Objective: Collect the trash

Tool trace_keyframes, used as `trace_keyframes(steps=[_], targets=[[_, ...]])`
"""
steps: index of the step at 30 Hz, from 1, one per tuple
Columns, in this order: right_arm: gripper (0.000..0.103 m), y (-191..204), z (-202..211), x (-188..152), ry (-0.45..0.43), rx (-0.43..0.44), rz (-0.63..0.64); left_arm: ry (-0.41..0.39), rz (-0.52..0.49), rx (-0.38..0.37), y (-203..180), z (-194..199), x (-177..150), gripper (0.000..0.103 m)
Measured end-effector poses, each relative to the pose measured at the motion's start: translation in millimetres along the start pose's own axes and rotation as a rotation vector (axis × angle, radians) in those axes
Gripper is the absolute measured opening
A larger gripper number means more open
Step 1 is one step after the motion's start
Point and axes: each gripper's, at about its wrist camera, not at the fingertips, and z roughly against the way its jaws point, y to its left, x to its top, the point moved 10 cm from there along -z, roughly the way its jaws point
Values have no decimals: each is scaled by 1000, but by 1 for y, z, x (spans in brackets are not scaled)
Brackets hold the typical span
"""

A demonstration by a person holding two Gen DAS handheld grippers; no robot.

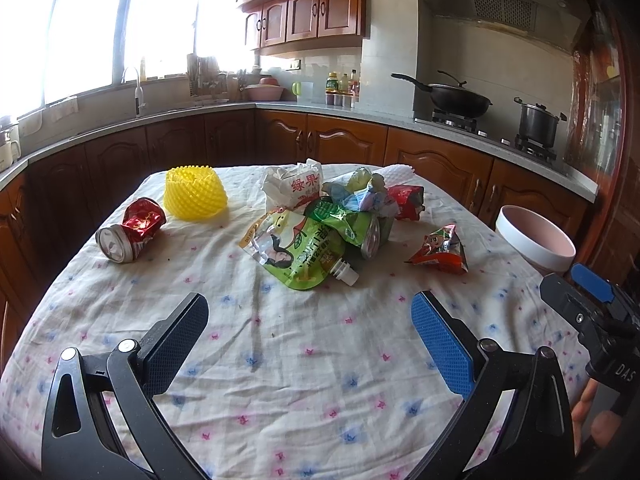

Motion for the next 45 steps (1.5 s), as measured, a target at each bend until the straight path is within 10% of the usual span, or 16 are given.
trace_keyframes(steps=[23,45], targets=[[102,-2,-22,12,67,70,-70,91,49,-45,13,-28,11,98],[72,-12,-104,25,264,111,-149,240,129,-132,41,-131,88,79]])
